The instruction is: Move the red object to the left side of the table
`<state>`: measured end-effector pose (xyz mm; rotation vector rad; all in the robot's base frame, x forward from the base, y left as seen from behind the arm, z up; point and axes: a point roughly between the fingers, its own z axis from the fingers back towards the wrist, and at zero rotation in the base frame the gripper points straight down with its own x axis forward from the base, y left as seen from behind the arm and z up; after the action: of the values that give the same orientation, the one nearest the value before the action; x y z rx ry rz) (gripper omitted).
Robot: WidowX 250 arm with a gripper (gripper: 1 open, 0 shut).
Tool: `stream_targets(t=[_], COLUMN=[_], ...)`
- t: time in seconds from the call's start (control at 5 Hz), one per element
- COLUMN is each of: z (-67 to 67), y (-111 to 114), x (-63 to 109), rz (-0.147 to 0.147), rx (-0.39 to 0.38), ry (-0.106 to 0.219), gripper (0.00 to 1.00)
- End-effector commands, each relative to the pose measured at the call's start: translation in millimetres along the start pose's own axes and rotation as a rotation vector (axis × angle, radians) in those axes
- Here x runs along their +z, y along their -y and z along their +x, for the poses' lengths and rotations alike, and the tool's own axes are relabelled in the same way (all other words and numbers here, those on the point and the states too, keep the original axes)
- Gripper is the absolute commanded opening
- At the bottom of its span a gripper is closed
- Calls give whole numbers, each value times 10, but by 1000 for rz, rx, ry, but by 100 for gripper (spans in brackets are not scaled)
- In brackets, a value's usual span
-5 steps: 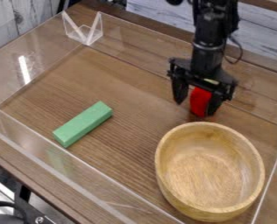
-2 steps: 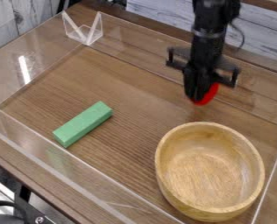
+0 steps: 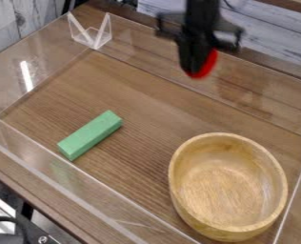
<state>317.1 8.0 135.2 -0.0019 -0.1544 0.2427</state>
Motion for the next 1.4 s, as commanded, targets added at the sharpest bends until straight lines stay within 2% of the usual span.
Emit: stream_targets(t=[0.0,0.4,0.6,0.8,1.0,1.2], z=[-28,-91,-82,-58,-34,11], y=[-367,-891,-1073,-1165,-1232,-1312], x=[192,85,-53,-200,-299,-407], rz=[32,114,150,182,192,197], rx=[105,227,250,269,283,300], ry=[38,19,7,-6,-24,-39], gripper=[0,0,0,0,100,0])
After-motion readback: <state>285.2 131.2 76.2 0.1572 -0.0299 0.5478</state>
